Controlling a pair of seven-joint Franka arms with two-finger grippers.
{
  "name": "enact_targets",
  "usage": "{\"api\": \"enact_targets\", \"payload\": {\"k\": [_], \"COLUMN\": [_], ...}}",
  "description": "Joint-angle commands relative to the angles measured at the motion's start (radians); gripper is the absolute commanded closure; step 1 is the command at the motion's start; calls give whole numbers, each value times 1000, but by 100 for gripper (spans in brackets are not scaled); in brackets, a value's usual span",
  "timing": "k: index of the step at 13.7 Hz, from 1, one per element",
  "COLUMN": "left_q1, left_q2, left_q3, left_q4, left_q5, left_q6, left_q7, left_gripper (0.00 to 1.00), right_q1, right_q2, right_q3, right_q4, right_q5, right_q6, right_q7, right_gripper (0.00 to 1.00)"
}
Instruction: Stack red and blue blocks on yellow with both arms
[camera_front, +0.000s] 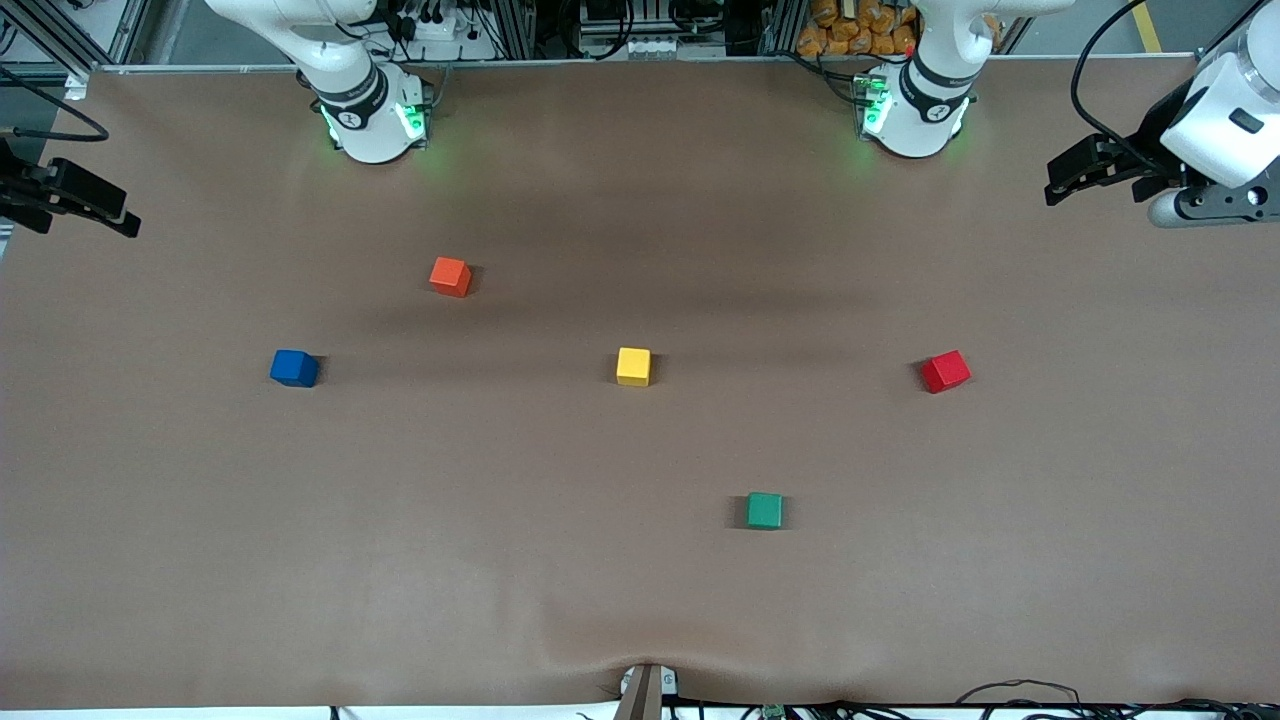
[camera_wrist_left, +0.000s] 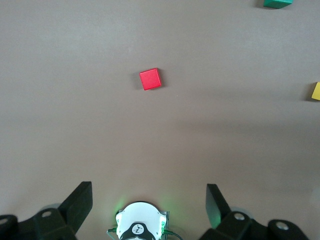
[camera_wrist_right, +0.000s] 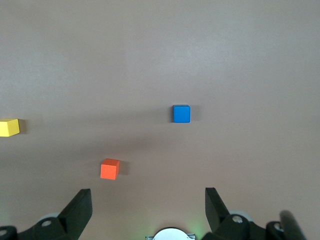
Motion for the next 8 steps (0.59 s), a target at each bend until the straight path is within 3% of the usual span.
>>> {"api": "enact_targets", "payload": {"k": [1, 8], "left_q1": [5, 6], "left_q2": [-11, -10], "left_q3": [-2, -2], "left_q4": [-21, -69], "left_q5": [9, 9], "left_q6": [23, 86], "left_q7": [11, 12], "left_gripper": [0, 0], "right_q1": [-2, -2], "right_q2": [11, 11], "right_q3": [-3, -3], "right_q4": [20, 20], "right_q5": [12, 14], "right_q6": [-4, -4], "right_q7": [-7, -7], "right_gripper": [0, 0]}}
